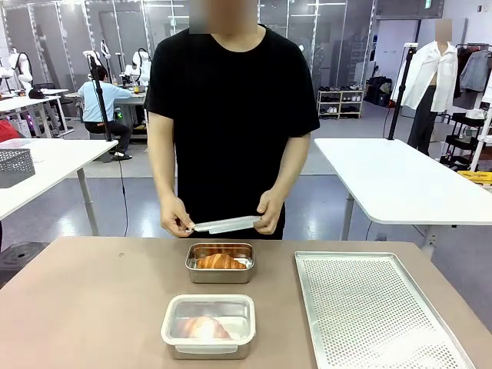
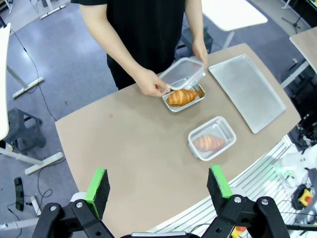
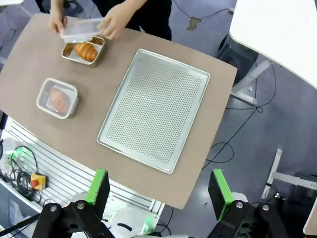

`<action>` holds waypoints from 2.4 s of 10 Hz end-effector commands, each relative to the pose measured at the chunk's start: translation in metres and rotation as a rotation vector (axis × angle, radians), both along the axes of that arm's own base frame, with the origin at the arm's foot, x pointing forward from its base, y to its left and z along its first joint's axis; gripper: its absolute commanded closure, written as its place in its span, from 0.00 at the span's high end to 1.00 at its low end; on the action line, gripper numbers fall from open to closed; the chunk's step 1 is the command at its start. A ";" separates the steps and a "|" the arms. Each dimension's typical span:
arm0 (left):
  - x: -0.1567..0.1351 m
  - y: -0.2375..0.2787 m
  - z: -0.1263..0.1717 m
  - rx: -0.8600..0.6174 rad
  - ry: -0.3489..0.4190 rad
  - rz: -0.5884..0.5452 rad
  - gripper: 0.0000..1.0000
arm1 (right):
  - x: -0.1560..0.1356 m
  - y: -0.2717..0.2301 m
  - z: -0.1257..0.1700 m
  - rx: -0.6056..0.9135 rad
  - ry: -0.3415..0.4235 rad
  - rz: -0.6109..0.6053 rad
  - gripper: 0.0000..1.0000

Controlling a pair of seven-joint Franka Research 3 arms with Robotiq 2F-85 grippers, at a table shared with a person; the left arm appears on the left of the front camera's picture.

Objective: Place the bread into the airtight container.
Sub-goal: Pick up a Butter Roll and place it into an empty Airtight Container.

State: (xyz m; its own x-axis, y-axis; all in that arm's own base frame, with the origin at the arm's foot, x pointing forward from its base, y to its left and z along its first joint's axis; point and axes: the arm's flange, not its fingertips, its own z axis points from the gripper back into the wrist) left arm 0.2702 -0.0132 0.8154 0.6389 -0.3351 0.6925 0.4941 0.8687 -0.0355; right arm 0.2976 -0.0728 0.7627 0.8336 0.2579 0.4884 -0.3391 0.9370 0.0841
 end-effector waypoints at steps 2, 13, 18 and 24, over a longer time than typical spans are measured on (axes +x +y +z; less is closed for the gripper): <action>-0.001 -0.001 0.001 -0.004 0.000 -0.001 1.00 | 0.000 0.000 0.000 0.000 0.000 0.000 1.00; -0.001 -0.001 0.001 -0.004 0.000 -0.001 1.00 | 0.000 0.000 0.000 0.000 0.000 0.000 1.00; -0.001 -0.001 0.001 -0.004 0.000 -0.001 1.00 | 0.000 0.000 0.000 0.000 0.000 0.000 1.00; -0.001 -0.001 0.001 -0.004 0.000 -0.001 1.00 | 0.000 0.000 0.000 0.000 0.000 0.000 1.00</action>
